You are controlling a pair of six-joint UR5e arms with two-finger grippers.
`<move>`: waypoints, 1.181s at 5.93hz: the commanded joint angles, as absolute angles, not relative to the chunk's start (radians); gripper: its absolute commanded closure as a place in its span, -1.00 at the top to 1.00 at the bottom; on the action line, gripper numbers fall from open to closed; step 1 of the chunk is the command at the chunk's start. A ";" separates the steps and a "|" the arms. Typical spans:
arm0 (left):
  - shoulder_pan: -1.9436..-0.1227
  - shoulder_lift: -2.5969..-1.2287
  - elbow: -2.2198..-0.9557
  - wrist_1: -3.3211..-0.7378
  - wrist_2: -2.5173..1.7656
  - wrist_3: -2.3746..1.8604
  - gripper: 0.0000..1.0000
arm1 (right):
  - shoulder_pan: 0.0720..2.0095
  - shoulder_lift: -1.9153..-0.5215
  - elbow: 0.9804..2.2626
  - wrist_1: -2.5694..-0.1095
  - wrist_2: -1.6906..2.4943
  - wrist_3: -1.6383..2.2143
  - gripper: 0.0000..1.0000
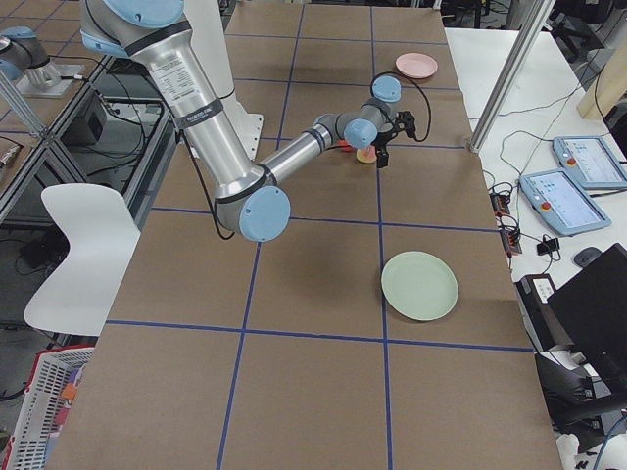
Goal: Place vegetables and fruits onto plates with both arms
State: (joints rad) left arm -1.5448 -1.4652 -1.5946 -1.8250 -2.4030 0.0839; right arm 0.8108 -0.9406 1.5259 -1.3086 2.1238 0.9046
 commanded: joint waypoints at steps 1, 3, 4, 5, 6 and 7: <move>-1.545 -1.465 -1.594 -1.825 -2.404 0.083 1.00 | 0.718 -0.795 1.389 -1.312 2.005 0.997 0.81; -1.545 -1.466 -1.594 -1.827 -2.404 0.083 1.00 | 0.671 -0.793 1.382 -1.334 1.925 1.000 0.96; -1.545 -1.466 -1.594 -1.827 -2.404 0.083 1.00 | 0.661 -0.782 1.381 -1.389 1.919 1.000 0.96; -1.545 -1.466 -1.594 -1.827 -2.404 0.083 1.00 | 0.649 -0.784 1.379 -1.400 1.896 0.999 0.96; -1.545 -1.466 -1.594 -1.827 -2.404 0.083 1.00 | 0.632 -0.787 1.371 -1.413 1.847 0.997 0.96; -1.545 -1.465 -1.594 -1.827 -2.404 0.083 1.00 | 0.626 -0.787 1.362 -1.411 1.842 0.997 0.96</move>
State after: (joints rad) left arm -1.5447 -1.4661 -1.5938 -1.8270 -2.4038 0.0828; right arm 0.6352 -0.7862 1.3706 -1.4078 1.8588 0.9976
